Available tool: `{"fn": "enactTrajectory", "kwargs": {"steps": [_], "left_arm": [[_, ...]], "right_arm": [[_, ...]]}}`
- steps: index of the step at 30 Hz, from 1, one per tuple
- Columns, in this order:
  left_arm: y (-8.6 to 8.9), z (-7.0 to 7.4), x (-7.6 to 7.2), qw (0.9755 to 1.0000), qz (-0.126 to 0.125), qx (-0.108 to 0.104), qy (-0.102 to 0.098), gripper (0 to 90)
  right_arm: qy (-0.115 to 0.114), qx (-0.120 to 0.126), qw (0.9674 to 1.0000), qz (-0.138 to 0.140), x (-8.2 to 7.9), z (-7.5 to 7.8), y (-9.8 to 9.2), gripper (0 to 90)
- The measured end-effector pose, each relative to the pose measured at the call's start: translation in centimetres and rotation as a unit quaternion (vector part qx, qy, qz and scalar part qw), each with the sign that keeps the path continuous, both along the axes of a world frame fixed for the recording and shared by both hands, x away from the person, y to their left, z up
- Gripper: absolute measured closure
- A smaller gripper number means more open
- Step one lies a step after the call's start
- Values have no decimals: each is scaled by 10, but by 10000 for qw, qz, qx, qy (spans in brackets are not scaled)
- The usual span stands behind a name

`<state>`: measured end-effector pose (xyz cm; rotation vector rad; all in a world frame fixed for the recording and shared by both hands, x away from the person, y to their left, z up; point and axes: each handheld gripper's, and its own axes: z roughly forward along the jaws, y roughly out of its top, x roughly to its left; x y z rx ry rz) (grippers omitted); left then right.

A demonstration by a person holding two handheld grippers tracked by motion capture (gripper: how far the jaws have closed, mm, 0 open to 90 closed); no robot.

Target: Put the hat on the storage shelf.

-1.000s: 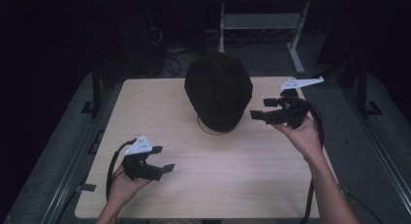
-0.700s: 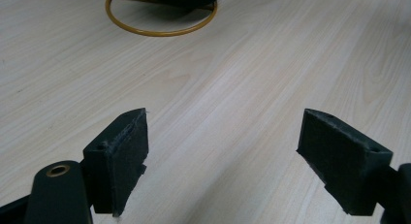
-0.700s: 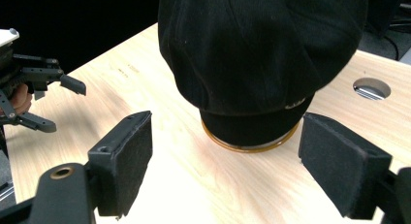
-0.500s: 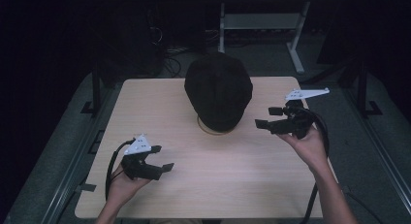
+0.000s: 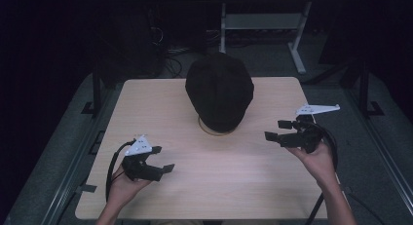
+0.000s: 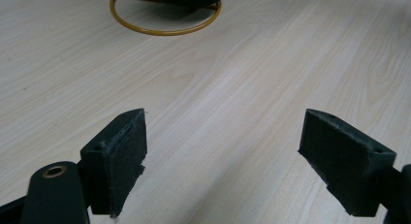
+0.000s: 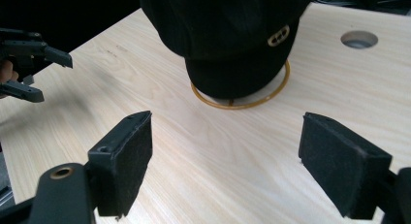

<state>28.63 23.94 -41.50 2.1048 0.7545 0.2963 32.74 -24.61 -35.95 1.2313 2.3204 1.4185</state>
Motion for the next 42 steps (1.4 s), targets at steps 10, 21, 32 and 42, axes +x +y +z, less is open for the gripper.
{"fn": "enactTrajectory", "kwargs": {"steps": [10,21,32,42], "left_arm": [[0,0,-1,10000,30,18,-3,160],[2,0,-1,10000,60,20,-8,160],[0,0,-1,10000,24,22,-5,160],[0,0,-1,10000,44,-42,1,160]], "right_arm": [[169,68,9995,-257,-14,-22,-19,199],[328,10,9986,-423,-27,-39,-35,202],[454,-1,9973,-582,-44,-58,-51,201],[543,142,9961,-682,-62,-74,-63,202]]}}
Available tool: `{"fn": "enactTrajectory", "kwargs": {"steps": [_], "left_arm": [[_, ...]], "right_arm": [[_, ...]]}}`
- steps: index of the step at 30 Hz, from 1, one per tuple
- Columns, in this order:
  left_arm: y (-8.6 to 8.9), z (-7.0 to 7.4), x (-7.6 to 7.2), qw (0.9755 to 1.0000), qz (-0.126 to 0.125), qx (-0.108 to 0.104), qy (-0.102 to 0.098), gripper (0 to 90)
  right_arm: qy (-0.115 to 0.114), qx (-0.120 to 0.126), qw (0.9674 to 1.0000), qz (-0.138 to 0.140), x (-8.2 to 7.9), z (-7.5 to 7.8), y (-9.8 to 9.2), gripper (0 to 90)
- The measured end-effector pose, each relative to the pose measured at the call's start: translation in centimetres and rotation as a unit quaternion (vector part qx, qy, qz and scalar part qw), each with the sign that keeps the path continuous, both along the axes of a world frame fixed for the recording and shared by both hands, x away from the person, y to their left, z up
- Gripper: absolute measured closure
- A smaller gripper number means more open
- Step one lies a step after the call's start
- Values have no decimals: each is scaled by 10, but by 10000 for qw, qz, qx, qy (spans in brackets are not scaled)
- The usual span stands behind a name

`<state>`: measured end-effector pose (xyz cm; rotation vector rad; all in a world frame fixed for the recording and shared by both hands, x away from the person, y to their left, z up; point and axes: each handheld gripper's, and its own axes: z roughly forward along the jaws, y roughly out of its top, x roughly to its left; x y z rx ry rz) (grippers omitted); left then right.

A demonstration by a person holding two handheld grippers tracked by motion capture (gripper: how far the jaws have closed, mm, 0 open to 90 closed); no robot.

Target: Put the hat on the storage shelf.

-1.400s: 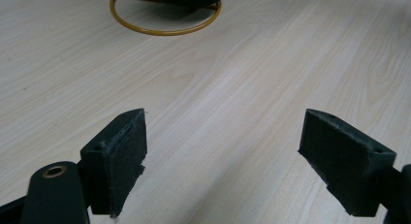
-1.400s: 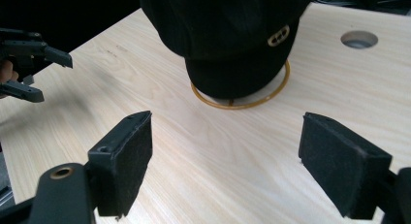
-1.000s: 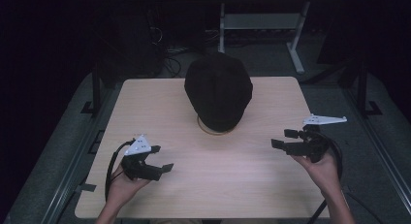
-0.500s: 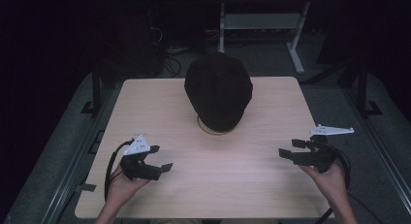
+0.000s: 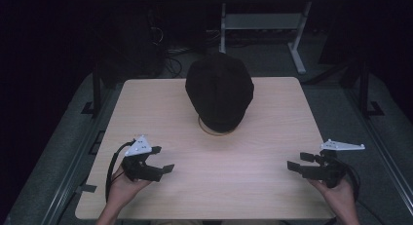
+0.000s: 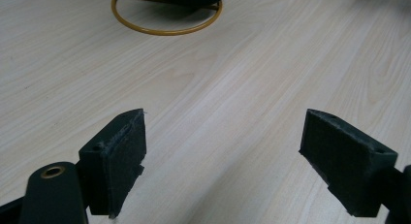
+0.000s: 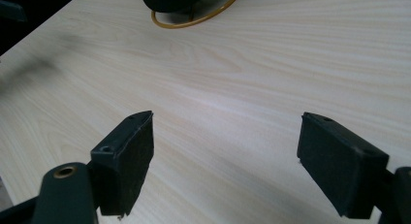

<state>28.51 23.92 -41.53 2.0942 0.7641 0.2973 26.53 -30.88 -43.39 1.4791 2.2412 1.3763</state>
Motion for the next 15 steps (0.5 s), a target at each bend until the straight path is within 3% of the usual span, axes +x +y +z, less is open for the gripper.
{"fn": "enactTrajectory", "kwargs": {"steps": [7,10,15], "left_arm": [[-1,-2,2,10000,6,27,5,160],[-2,-1,2,9998,119,-18,-133,151],[-2,0,1,9994,238,-129,-205,151]], "right_arm": [[-94,23,9999,-37,-15,-5,1,203],[-210,112,9997,42,-24,-11,6,203],[-200,102,9997,123,-29,-14,12,198]]}}
